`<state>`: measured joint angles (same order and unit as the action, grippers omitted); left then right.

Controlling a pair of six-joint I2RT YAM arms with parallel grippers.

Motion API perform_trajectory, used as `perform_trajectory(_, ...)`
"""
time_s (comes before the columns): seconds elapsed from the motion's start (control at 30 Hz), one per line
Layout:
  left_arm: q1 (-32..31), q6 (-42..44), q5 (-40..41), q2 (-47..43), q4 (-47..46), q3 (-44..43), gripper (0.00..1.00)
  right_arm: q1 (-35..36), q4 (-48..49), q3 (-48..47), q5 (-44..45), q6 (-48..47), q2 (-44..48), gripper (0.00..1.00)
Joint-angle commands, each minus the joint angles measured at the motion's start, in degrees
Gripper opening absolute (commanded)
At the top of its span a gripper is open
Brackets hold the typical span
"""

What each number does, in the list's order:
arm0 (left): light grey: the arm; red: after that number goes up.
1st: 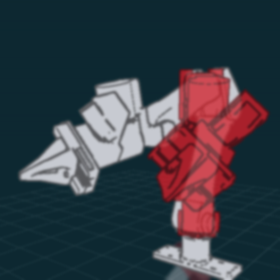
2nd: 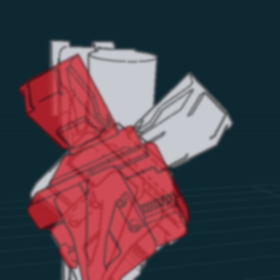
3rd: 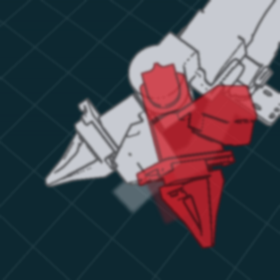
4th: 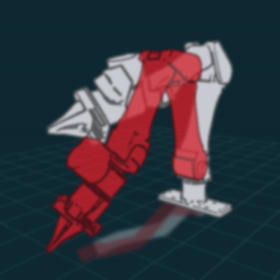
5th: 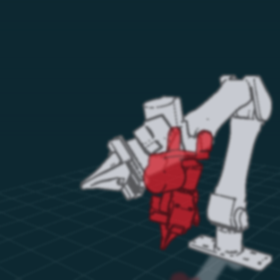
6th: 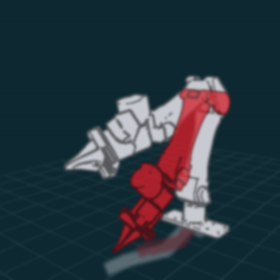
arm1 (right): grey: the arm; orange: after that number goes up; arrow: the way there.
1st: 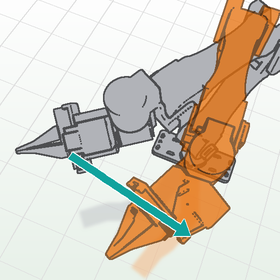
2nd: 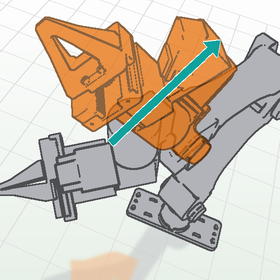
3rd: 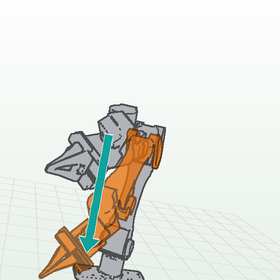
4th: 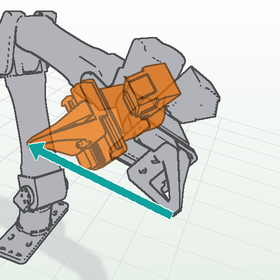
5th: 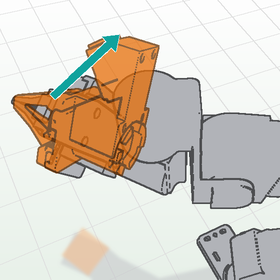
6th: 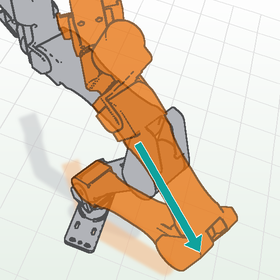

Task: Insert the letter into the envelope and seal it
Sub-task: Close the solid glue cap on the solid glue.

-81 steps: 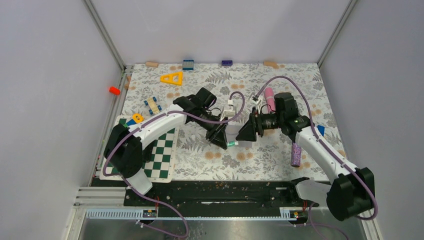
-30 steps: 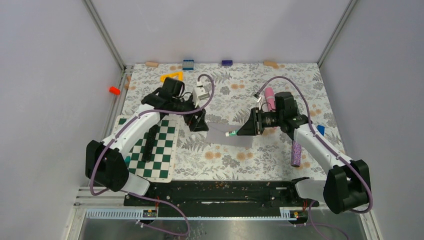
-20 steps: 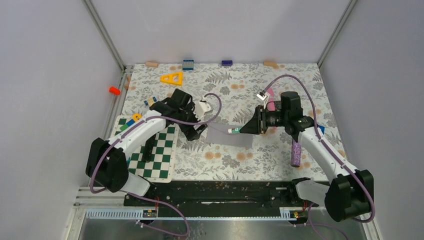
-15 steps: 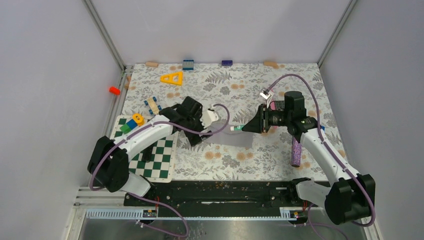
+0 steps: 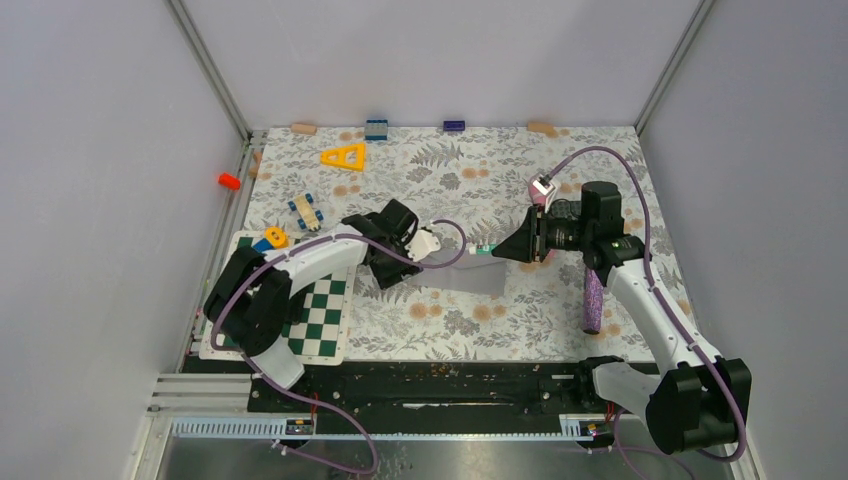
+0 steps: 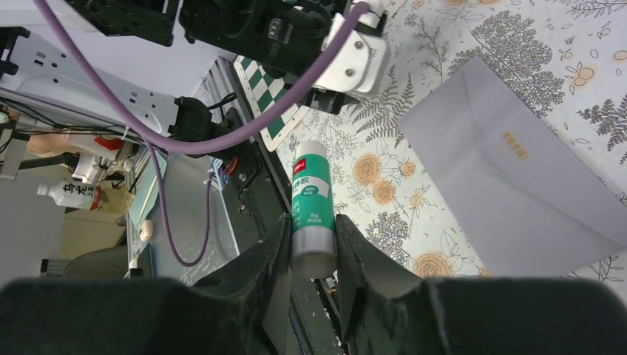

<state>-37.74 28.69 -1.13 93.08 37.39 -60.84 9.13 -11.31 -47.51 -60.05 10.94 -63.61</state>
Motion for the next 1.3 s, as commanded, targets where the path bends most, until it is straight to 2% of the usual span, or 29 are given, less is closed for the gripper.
perform_trajectory(0.0, 0.03, 0.45, 2.13, 2.79, -1.41, -2.56, 0.56, -0.68, 0.77, -1.28, -2.77, -0.61, 0.68, 0.17)
perform_trajectory(0.6, 0.05, 0.69, 2.22, 6.85, -3.81, -3.4, 0.38, -1.3, 2.53, -0.7, -4.02, 1.34, -0.36, 0.17)
perform_trajectory(0.73, 0.03, 0.75, 2.6, 7.28, -3.9, -3.43, 0.28, -1.3, 2.58, -0.66, -4.27, 1.5, -0.41, 0.17)
perform_trajectory(0.83, 0.03, 0.71, 2.53, 7.29, -3.86, -3.26, 0.25, -1.25, 2.55, -0.66, -4.37, 1.66, -0.36, 0.17)
perform_trajectory(1.07, 0.47, 0.45, 1.95, 5.96, -2.92, -4.06, 0.04, -1.36, 2.66, -1.06, -4.74, 2.43, -0.66, 0.17)
perform_trajectory(1.13, 1.9, -0.63, -0.55, 4.28, -2.72, -5.45, 0.01, -1.46, 4.12, -1.27, -5.85, 4.35, -0.76, 0.17)
perform_trajectory(1.27, 7.98, -4.9, -13.08, 0.02, -1.81, -11.5, 0.0, -1.82, 9.0, -1.87, -7.48, 9.93, -1.13, 0.17)
